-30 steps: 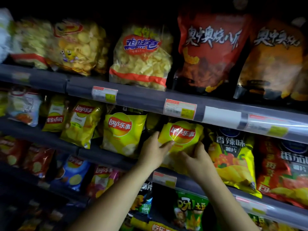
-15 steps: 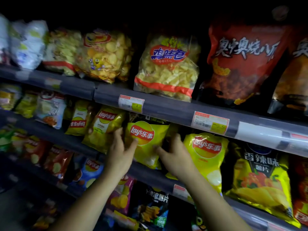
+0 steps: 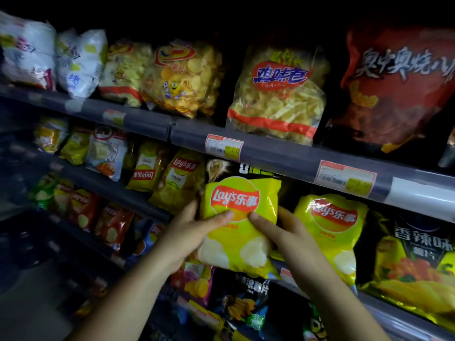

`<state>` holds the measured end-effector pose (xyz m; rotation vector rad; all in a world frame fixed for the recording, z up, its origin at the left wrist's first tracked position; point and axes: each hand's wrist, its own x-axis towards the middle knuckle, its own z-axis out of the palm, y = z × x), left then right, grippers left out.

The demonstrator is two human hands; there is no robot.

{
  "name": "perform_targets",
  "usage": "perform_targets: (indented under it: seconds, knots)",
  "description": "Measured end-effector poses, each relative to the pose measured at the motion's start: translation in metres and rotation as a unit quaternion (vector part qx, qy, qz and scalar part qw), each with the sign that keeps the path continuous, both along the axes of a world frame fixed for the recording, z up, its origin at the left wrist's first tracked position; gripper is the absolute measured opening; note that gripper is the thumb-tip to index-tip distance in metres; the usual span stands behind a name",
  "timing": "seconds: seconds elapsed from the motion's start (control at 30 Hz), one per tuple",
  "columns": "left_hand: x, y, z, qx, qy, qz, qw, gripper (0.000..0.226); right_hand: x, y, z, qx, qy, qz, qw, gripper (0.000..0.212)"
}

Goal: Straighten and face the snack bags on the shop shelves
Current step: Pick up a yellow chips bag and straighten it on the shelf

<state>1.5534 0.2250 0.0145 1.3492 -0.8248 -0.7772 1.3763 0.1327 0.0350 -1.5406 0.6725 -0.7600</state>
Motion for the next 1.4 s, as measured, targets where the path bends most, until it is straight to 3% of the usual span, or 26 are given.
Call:
perform_targets:
  seconds: [0.13, 0.27, 0.4, 0.47, 0.57, 0.67, 0.8, 0.9, 1.03, 1.13, 1.27, 1.4]
  knots:
    - [-0.023, 0.025, -0.013, -0.032, 0.040, -0.061, 0.997, 0.045, -0.023, 0.016, -0.014, 0.058, -0.047, 0.076, 0.994, 0.028]
    - [-0.031, 0.049, -0.029, -0.053, 0.067, -0.118, 0.989, 0.063, -0.042, 0.018, -0.024, 0.127, -0.078, 0.126, 0.981, 0.035]
    - [-0.032, 0.059, -0.039, -0.026, 0.048, -0.066, 0.996, 0.043, -0.044, 0.019, -0.033, 0.134, -0.050, 0.144, 0.979, 0.039]
    - [-0.028, 0.061, -0.039, -0.023, 0.020, -0.051, 0.998, 0.042, -0.039, 0.020, -0.039, 0.108, -0.044, 0.148, 0.982, 0.045]
    - [-0.018, 0.066, -0.033, -0.026, 0.004, -0.069, 0.997, 0.048, -0.033, 0.022, -0.043, 0.097, -0.063, 0.124, 0.985, 0.033]
    - [-0.012, 0.063, -0.022, -0.069, -0.008, -0.040, 0.997, 0.063, -0.032, 0.025, -0.042, 0.087, -0.061, 0.139, 0.985, 0.036]
    - [-0.017, 0.046, -0.001, -0.123, 0.000, 0.047, 0.991, 0.042, -0.031, 0.028, -0.041, 0.063, -0.039, 0.155, 0.985, 0.038]
    - [-0.024, 0.034, 0.002, -0.130, -0.021, 0.063, 0.989, 0.033, -0.031, 0.032, -0.034, 0.056, -0.081, 0.090, 0.991, 0.050]
    - [-0.035, 0.027, 0.002, -0.132, -0.034, 0.045, 0.990, 0.033, -0.033, 0.033, -0.017, 0.046, -0.142, -0.029, 0.988, 0.028]
    - [-0.036, 0.023, 0.004, -0.150, -0.023, 0.053, 0.987, 0.023, -0.040, 0.035, -0.012, 0.048, -0.139, -0.047, 0.988, 0.021]
    - [-0.034, 0.019, 0.006, -0.148, 0.019, 0.031, 0.988, 0.043, -0.048, 0.034, -0.010, 0.066, -0.149, -0.034, 0.986, 0.025]
    - [-0.029, 0.013, 0.004, -0.110, 0.091, -0.001, 0.990, 0.026, -0.053, 0.033, -0.007, 0.102, -0.161, -0.029, 0.981, 0.024]
